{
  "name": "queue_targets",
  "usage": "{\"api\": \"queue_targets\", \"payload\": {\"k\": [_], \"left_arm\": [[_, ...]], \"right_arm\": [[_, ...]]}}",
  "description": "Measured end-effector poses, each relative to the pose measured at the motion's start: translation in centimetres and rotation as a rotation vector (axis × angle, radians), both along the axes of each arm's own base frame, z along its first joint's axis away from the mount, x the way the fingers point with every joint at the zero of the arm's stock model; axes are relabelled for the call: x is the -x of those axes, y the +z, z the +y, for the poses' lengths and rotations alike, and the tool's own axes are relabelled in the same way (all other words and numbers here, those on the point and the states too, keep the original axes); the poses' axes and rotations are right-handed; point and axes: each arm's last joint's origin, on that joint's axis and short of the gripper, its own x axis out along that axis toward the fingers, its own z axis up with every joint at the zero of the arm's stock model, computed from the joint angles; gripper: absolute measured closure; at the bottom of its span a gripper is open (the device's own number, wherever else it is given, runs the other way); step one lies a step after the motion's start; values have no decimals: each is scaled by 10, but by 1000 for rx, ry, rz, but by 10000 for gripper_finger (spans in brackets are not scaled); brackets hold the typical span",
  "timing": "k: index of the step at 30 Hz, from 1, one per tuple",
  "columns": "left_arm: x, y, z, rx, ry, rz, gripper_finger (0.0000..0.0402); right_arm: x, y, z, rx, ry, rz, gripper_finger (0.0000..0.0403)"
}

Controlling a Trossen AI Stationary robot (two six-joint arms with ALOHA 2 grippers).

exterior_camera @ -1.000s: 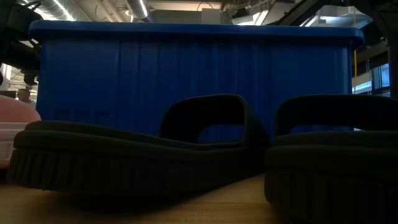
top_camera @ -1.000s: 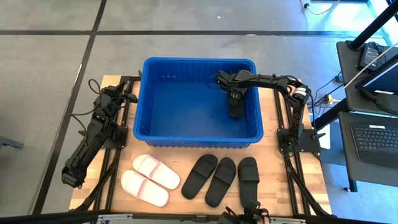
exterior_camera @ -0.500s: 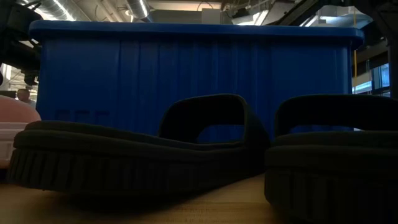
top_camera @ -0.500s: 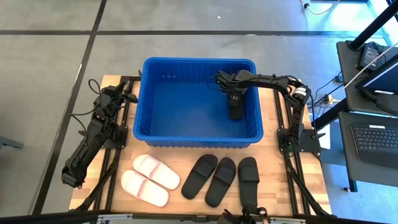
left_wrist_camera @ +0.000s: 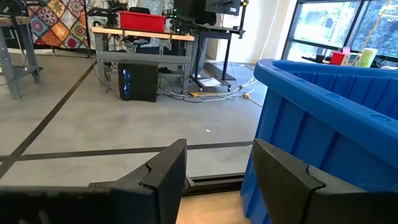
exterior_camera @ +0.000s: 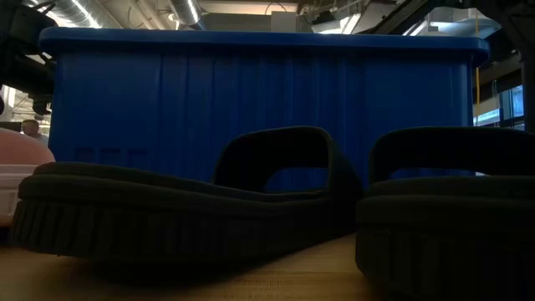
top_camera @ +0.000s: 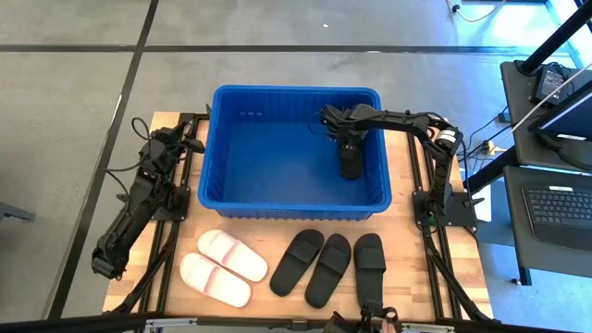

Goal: Pick and place slides into bin
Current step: Put the black slide into the organizer bin

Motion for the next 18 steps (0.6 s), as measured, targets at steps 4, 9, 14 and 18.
{"api": "queue_targets", "payload": {"k": [4,9,14,18], "left_arm": [[0,0,0,0,0,0,224],[0,0,0,0,0,0,224],[0,0,0,0,0,0,224],[0,0,0,0,0,0,224]], "right_arm": [[0,0,0,0,-1,-1,52],[0,0,2,-8,4,12,39],[2,0,4,-22,5,32,38],[2,0,4,-24,6,34,38]]}}
